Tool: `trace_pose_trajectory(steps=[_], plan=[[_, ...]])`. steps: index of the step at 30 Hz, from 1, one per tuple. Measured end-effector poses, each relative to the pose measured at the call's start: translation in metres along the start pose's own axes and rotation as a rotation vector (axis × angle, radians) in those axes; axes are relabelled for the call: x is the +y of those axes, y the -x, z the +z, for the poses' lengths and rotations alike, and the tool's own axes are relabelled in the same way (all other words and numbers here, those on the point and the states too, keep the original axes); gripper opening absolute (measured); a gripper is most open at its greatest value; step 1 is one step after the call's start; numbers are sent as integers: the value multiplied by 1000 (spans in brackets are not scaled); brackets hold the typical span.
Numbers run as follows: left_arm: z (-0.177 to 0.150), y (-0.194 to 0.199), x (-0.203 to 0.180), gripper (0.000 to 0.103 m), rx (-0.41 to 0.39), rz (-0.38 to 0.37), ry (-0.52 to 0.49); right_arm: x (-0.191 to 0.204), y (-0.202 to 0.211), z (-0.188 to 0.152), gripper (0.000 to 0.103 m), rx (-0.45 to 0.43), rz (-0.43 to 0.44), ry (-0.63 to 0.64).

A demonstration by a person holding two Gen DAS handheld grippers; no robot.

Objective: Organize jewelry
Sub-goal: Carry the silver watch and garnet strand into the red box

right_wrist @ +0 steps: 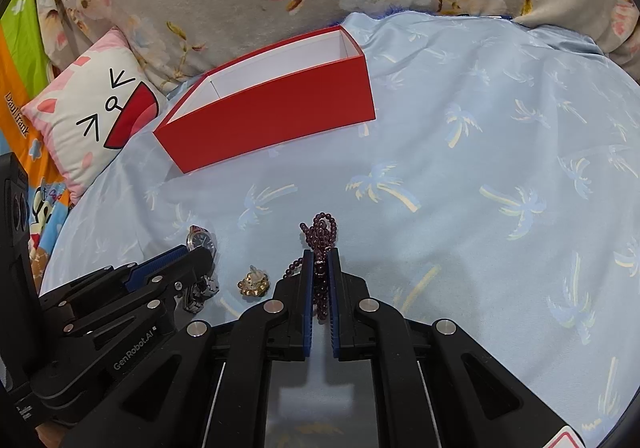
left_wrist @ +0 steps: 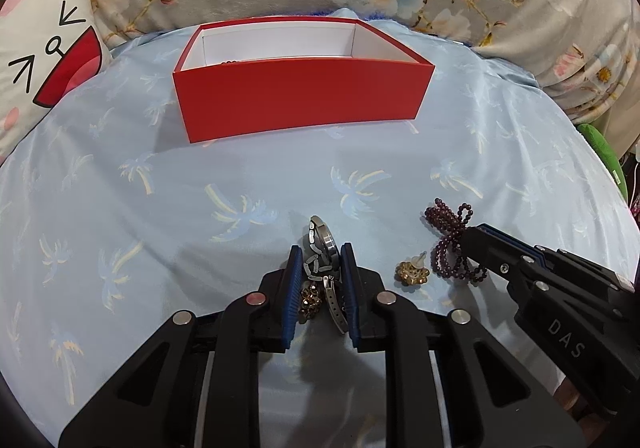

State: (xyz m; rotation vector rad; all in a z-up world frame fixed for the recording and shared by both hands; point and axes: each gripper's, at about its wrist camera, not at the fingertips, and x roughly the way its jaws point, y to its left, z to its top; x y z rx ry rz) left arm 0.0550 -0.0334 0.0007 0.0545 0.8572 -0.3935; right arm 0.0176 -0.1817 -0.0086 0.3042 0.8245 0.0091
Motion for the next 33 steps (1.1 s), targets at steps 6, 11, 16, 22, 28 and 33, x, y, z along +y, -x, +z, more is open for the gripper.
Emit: trace_pose_trajectory(steps=[6,11,16,22,28,33], plan=[[-2,3,4,19,0,-11,26,-1,3,2,6,-4,19,-11],[-1,9,6,19,-10,-16,36,-3,8,4,6,-21,26,-14],[4,22,10,19,-36,-27,52,-3,13,8,6,-35,33,-14],[10,34,18,19,-60,-30,79,-1,21,10,6,-52,44,-13],[19,44,29,19,-82,-23,96,-3,31,19,6,-71,77,-27],[33,54,35,19,-111,-18,96,-1,43,35,6,-110,80,-17]])
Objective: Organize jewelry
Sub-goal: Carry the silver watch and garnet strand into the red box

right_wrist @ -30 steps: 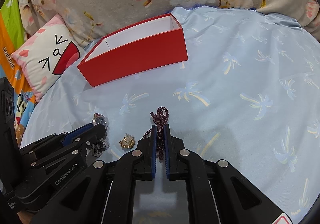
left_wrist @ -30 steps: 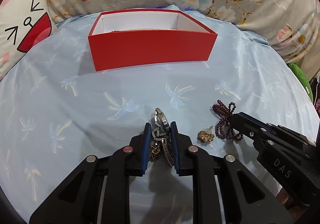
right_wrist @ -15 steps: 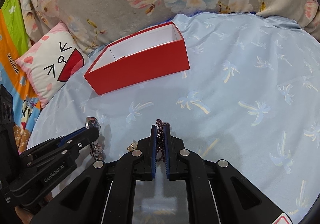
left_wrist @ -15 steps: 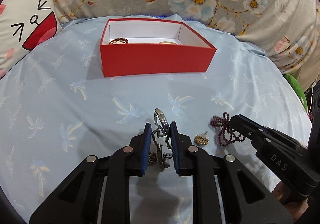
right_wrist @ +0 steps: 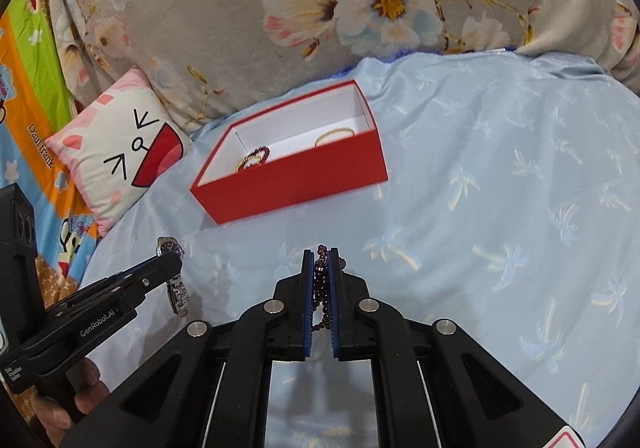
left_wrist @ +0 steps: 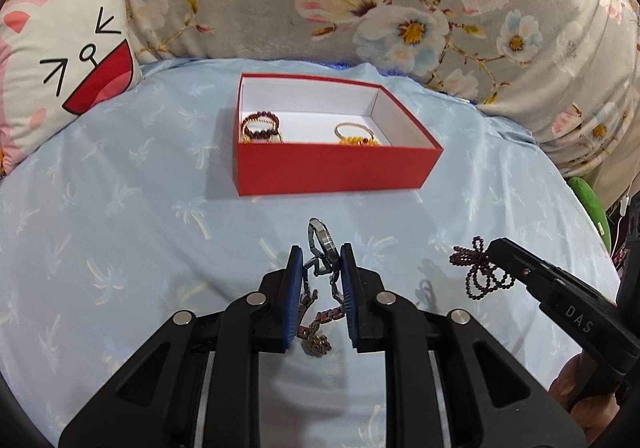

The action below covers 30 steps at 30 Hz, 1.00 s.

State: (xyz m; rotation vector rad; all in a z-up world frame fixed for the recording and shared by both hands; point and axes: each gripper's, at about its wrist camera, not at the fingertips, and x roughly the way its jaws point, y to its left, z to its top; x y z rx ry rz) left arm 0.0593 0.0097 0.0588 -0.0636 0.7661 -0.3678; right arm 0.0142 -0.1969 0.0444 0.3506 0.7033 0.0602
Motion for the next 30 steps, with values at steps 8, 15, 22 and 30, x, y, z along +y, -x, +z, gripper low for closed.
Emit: trace_pose_trajectory(steps=[8,15,22,30], plan=[[40,7,6,19,-62,7,-3,9,2,36,6,-47,34,19],[77,-2,12,19,-89,17,-2,30,-8,76,6,-80,47,83],[107,-28,15,19,-88,15,-12,45,-34,107,6,-91,55,129],[128,-67,15,19,-71,33,-23,46,-79,128,6,-59,60,132]])
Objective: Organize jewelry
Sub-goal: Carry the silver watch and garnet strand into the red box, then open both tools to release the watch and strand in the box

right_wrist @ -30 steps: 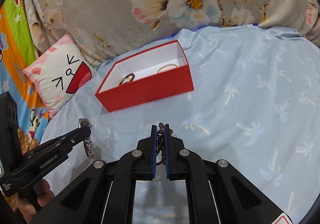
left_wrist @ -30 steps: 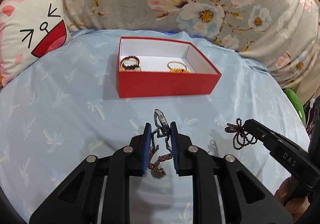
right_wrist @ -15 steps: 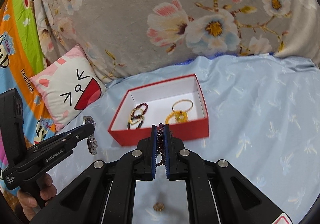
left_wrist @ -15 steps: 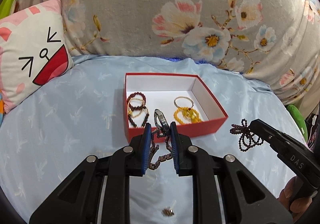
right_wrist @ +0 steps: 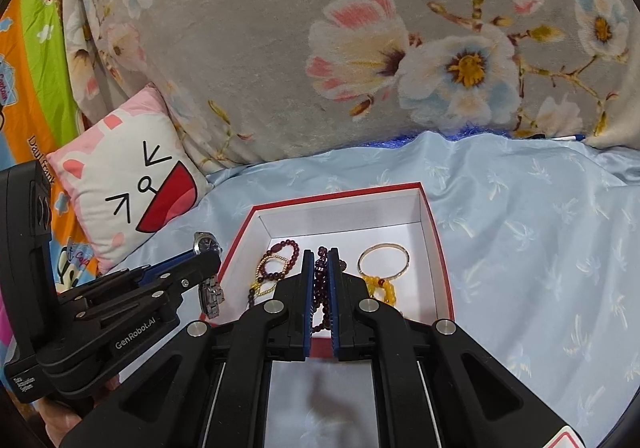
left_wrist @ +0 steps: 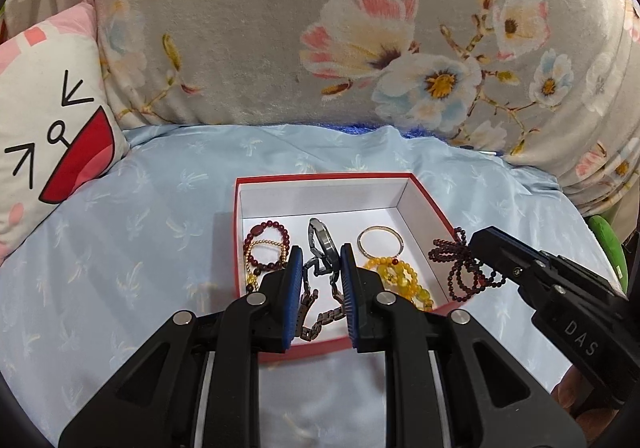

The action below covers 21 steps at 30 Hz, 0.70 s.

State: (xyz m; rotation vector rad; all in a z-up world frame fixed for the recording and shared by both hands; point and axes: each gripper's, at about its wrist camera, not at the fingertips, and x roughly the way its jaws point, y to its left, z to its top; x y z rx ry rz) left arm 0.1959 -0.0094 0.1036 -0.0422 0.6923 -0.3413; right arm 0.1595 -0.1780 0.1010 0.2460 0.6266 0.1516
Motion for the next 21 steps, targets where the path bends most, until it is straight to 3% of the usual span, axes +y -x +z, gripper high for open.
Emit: trace_pose_trajectory(steps=[12,21], plan=[[4,-64,3,19,64,23,-4,-20,-67,9,6,65,-9,-39],[0,-90,10,19,96,43,1,-29,-100,2,6,120,-9,-68]])
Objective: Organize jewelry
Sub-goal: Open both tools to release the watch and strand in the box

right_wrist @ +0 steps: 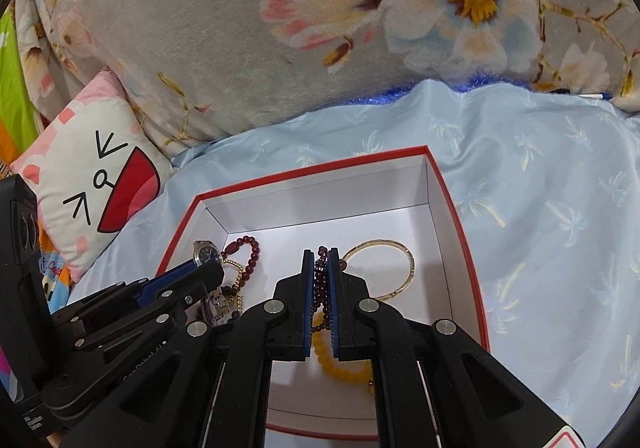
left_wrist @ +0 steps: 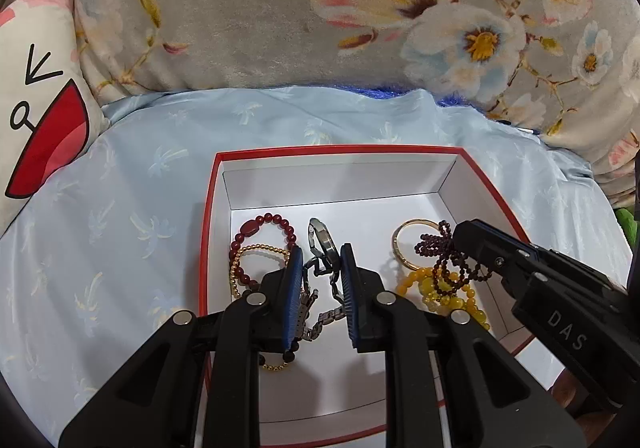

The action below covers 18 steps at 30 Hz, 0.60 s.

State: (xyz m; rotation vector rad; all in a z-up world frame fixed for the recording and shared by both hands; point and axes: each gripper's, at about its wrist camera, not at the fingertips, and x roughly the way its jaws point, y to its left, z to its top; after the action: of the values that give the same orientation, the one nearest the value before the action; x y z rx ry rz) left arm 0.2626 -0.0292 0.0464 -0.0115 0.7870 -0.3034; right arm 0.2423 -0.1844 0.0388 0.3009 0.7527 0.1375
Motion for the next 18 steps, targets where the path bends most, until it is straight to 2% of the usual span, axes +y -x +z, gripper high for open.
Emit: trace_pose_trajectory(steps=[9,13,18], plan=[[0,-10,-1,19,6,8,-6,4,-11,-6,7,16,-8,18],[0,-10,0,21,-11,17,6,1,-6,-5,13,-5,-16,12],[2,4,0,33,-52,24,3,-6,10,-4,24,-31,-12,-13]])
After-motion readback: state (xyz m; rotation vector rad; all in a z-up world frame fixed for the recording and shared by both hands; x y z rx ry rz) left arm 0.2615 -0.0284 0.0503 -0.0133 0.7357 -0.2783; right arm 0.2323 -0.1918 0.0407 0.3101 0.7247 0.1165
